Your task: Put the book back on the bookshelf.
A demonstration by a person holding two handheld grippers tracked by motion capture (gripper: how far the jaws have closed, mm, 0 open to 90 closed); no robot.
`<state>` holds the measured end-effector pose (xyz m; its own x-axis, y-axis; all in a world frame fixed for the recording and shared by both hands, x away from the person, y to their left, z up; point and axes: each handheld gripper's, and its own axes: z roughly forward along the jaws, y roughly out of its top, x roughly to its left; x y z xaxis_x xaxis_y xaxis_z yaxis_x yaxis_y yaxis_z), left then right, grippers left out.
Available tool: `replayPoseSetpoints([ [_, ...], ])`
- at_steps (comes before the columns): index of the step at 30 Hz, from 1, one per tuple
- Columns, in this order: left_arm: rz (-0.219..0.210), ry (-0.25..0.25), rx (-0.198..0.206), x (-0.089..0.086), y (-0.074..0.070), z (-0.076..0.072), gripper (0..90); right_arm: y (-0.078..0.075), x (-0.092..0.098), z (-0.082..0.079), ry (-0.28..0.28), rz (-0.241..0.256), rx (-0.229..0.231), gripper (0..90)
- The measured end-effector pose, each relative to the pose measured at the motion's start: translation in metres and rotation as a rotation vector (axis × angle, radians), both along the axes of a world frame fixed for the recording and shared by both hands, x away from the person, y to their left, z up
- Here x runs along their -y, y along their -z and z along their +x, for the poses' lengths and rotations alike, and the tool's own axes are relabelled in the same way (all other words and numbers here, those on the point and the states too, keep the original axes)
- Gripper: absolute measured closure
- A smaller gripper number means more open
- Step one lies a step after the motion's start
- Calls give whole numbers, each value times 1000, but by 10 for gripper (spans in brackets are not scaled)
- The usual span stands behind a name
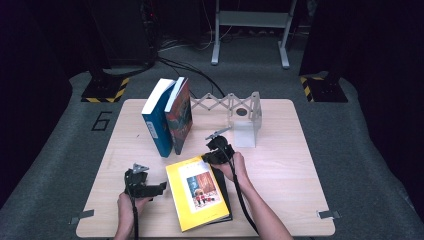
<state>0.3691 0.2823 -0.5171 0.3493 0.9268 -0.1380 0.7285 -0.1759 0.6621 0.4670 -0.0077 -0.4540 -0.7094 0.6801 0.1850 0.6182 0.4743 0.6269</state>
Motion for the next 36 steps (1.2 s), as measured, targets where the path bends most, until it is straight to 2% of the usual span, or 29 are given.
replayPoseSetpoints([
  [2, -7, 3, -5, -1, 0, 0, 98, -3, 1, -1, -1, 0, 8, 845],
  [5, -29, -5, 6, 0, -1, -1, 98, -9, 1, -6, -10, 3, 45, 858],
  [6, -39, 4, -3, -1, -3, -1, 98, -11, 1, -7, -14, -2, 56, 899],
  [7, -51, 0, 8, 0, -3, -1, 99, -16, 1, -11, -8, -11, 92, 900],
  [8, -75, -9, 11, 0, -5, -2, 99, -20, 2, -13, -9, -2, 102, 900],
  [9, -76, -2, 7, -2, -6, -2, 99, -26, 1, -16, -9, -15, 124, 900],
  [10, -98, -2, 0, -2, -7, -2, 99, -31, 1, -18, -31, -26, 148, 900],
  [11, -103, 12, -6, -4, -9, -1, 100, -33, 1, -19, -40, -21, 155, 900],
  [12, -114, -2, 0, -3, -10, -1, 99, -36, 0, -19, -42, -18, 153, 900],
  [14, -126, 10, 1, -5, -12, -1, 99, -37, 0, -19, -44, -25, 151, 900],
  [18, -172, 17, 1, -6, -16, -2, 100, -46, 1, -25, -40, -25, 209, 900],
  [21, -222, 58, -13, -5, -19, 0, 101, -52, 4, -26, -32, -20, 226, 900],
  [23, -243, 73, -18, -2, -19, 2, 101, -47, 5, -23, -26, -38, 196, 900],
  [24, -247, 94, -32, 0, -19, 2, 101, -42, 6, -21, -7, -31, 177, 900],
  [25, -251, 100, -32, 2, -19, 2, 102, -35, 7, -17, -5, -49, 138, 900],
  [26, -261, 109, -33, 5, -18, 3, 102, -31, 9, -15, 4, -47, 125, 892],
  [27, -262, 127, -44, 6, -18, 3, 102, -25, 13, -13, 27, -33, 103, 856],
  [28, -262, 132, -39, 9, -17, 3, 103, -21, 17, -9, 23, -28, 73, 763],
  [29, -262, 136, -43, 10, -17, 3, 104, -16, 20, -6, 26, 4, 12, 724],
  [30, -262, 141, -44, 11, -17, 2, 105, -12, 22, -6, 25, 16, -7, 717],
  [31, -255, 140, -41, 12, -17, 1, 106, -7, 24, -8, 23, 8, -23, 675],
  [33, -246, 145, -44, 12, -17, 1, 108, -1, 26, -12, 15, 6, -65, 645],
  [34, -239, 140, -38, 12, -17, 1, 108, 1, 27, -16, 11, -2, -62, 633],
  [36, -235, 137, -42, 13, -17, 0, 109, 3, 30, -22, 10, 14, -90, 604],
])
